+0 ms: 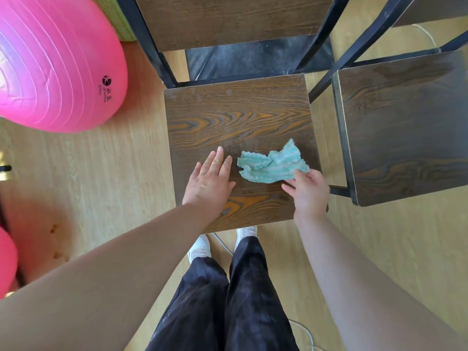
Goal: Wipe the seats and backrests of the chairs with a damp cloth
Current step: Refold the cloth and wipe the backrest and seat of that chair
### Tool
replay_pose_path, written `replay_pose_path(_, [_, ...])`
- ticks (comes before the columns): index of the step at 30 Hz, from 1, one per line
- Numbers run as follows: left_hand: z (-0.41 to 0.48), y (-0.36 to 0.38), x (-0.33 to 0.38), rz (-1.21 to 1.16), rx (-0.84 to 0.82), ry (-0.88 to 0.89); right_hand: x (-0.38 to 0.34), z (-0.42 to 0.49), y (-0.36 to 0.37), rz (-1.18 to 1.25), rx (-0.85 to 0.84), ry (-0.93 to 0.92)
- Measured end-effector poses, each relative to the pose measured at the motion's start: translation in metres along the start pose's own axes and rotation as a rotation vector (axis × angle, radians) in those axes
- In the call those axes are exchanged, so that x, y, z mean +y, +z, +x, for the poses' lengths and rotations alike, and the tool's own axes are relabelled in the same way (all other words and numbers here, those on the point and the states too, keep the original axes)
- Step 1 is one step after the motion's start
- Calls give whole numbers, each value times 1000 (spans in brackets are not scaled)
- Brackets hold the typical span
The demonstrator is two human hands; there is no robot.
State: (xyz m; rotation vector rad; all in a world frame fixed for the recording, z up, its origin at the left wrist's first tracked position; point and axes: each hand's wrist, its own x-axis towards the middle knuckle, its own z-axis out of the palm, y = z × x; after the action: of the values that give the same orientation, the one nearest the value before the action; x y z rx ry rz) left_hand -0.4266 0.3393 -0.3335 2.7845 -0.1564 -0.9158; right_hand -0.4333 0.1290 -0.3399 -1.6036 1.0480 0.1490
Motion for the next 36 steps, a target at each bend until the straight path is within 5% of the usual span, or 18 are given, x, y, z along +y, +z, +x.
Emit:
replay_pose_path(10, [19,7,30,66,-48,68,14,24,-28,273,72,283])
replay_pose_path(19, [32,-1,33,99,-63,73,-2,51,-26,29,-1,362])
replay_pose_path(36, [96,-5,107,146,-56,170,8,57,-41,-134,-10,233])
